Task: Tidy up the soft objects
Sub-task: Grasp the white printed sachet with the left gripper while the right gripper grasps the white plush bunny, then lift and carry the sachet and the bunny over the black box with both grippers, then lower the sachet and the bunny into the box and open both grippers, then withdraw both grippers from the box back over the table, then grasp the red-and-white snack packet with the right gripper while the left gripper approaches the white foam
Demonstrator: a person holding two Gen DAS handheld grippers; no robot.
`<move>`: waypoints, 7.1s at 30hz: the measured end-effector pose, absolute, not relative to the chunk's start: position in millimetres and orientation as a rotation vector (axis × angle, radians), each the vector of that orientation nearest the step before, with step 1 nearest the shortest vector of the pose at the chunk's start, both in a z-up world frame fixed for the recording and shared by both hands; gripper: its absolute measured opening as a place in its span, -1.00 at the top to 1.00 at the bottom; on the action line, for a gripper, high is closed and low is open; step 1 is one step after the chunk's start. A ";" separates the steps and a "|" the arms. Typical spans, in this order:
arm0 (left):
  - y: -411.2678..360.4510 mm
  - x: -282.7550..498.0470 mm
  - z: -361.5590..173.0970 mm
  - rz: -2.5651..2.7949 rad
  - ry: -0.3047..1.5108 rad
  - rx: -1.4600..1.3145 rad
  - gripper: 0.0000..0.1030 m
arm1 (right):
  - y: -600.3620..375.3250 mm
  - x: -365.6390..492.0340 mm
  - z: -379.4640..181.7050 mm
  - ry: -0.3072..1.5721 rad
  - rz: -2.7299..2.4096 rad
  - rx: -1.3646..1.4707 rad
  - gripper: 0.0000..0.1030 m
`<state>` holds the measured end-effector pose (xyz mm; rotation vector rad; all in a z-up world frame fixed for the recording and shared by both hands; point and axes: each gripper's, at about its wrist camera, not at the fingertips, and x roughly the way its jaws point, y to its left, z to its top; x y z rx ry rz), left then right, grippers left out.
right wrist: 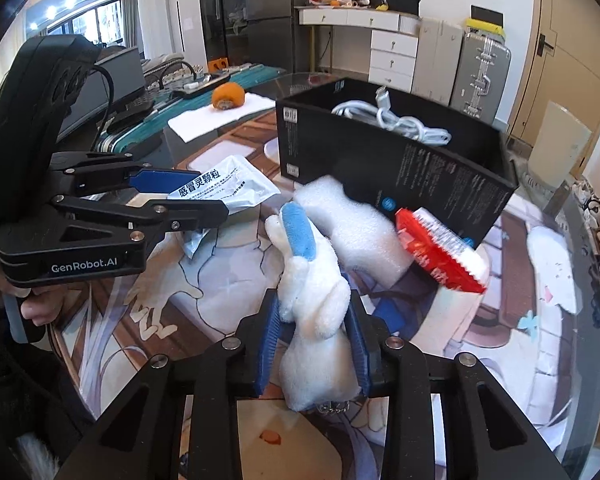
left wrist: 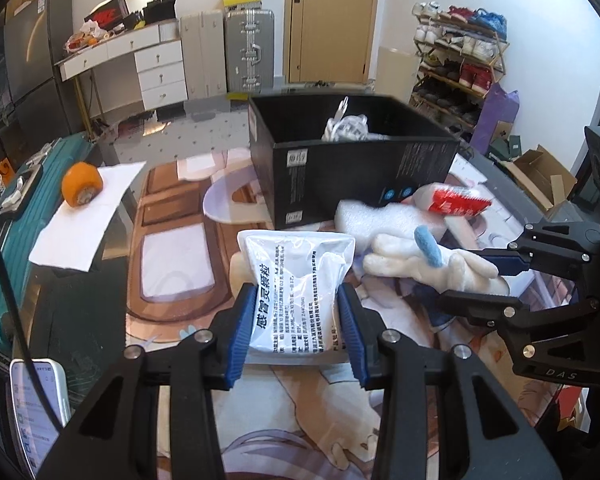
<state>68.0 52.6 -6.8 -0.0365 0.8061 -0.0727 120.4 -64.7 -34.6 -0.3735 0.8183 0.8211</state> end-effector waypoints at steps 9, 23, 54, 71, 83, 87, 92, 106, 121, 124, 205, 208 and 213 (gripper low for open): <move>49.0 62.0 12.5 -0.078 0.745 -0.039 0.23 | -85.4 115.2 -6.2 0.747 0.803 -0.348 0.38; 45.7 66.4 34.9 -0.072 0.675 -0.056 0.23 | -116.6 122.6 34.1 0.635 0.738 -0.210 0.38; 48.4 130.9 68.2 -0.072 0.627 -0.059 0.23 | -97.7 191.8 63.9 0.597 0.685 -0.170 0.37; 47.2 165.7 68.3 -0.095 0.656 -0.052 0.23 | -85.5 225.8 60.3 0.627 0.696 -0.220 0.37; 46.5 181.7 57.6 -0.109 0.681 -0.045 0.23 | -71.1 251.4 52.3 0.666 0.710 -0.271 0.37; 47.6 187.0 53.6 -0.110 0.690 -0.052 0.23 | -64.9 259.7 49.0 0.673 0.713 -0.292 0.37; 49.3 191.7 49.7 -0.114 0.698 -0.055 0.23 | -60.4 266.7 44.2 0.681 0.725 -0.309 0.37; 51.8 195.3 43.8 -0.121 0.709 -0.062 0.23 | -48.4 279.2 32.0 0.711 0.741 -0.341 0.37; 51.7 197.8 40.6 -0.129 0.716 -0.058 0.23 | -39.3 295.4 12.6 0.776 0.758 -0.385 0.37; 52.0 199.0 40.0 -0.131 0.719 -0.057 0.23 | -39.1 296.5 10.9 0.775 0.760 -0.387 0.23; 45.8 106.6 -7.1 -0.011 0.758 -0.060 -1.00 | -106.5 218.6 -19.7 0.869 0.620 -0.055 -0.98; 44.9 108.2 -7.6 -0.015 0.764 -0.056 -1.00 | -107.2 221.7 -23.1 0.868 0.582 -0.060 -0.98; 41.6 111.2 -7.6 -0.024 0.772 -0.048 -1.00 | -120.3 226.2 -26.8 0.891 0.549 -0.070 -0.98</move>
